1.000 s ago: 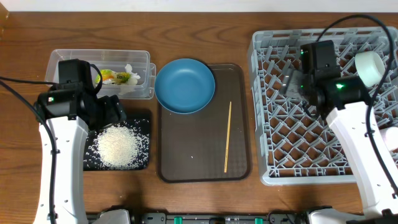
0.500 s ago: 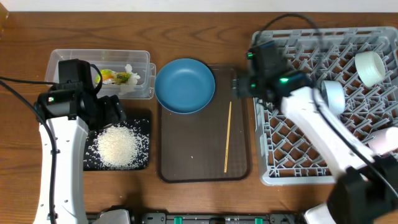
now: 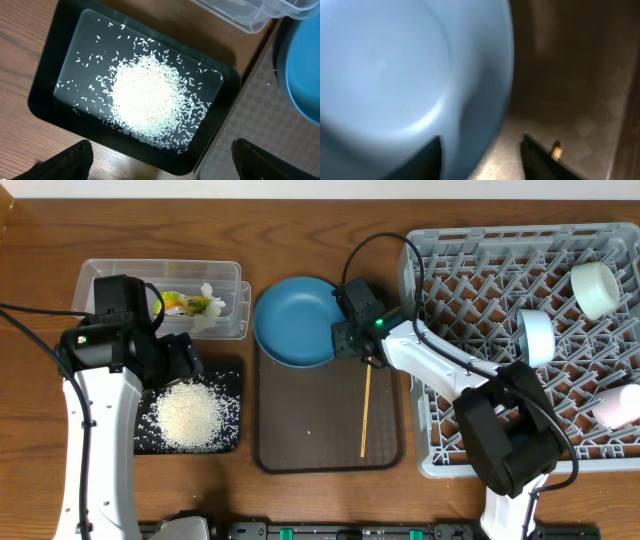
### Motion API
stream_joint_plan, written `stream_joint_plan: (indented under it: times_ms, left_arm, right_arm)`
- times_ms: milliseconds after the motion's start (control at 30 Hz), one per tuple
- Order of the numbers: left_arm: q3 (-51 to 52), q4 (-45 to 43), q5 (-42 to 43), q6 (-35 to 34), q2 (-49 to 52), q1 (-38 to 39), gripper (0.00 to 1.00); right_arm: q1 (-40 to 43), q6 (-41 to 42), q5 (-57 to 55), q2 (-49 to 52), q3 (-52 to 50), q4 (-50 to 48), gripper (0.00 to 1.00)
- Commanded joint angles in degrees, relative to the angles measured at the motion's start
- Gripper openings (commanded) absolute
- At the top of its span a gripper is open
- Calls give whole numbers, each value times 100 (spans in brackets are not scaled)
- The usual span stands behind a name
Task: Sort waste into correct bins and load items into the dishwasher rack
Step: 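Grasp the edge of the large teal plate with the right gripper, then lift the teal plate and swing it over the dish rack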
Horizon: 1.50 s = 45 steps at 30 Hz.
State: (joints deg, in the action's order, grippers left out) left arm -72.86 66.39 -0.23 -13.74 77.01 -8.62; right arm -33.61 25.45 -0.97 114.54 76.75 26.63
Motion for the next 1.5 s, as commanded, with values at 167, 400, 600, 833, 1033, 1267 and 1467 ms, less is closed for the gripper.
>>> stream_joint_plan:
  times_ms: [167,400,600,833,1033,1267,1467]
  left_arm:
    - [-11,22,-46,-52,-68,-31,91]
    - [-11,22,-46,-52,-68,-31,91]
    - [-11,22,-46,-52,-68,-31,91]
    - [-11,22,-46,-52,-68,-31,91]
    - [-11,22,-46,-52,-68,-31,91]
    - [-11,22,-46,-52,-68,-31,91]
    - [-11,22,-46,-52,-68,-31,91]
  right_arm:
    - [4,146,-339,-66,-2,136,12]
    - [74,-326,-785,-579,-2,256,1]
    - [144,-553,-1672,-1521,-2,291,1]
    - [424,-1873,-3836,-2686,-2,114,1]
    - [999,-3270,-5202,-2881,-2,-417,1]
    - [1945,-4109,-5672,-2763,-2,-1547,1]
    - [2568,-4142,-5587,-2625,-2,-2061,1]
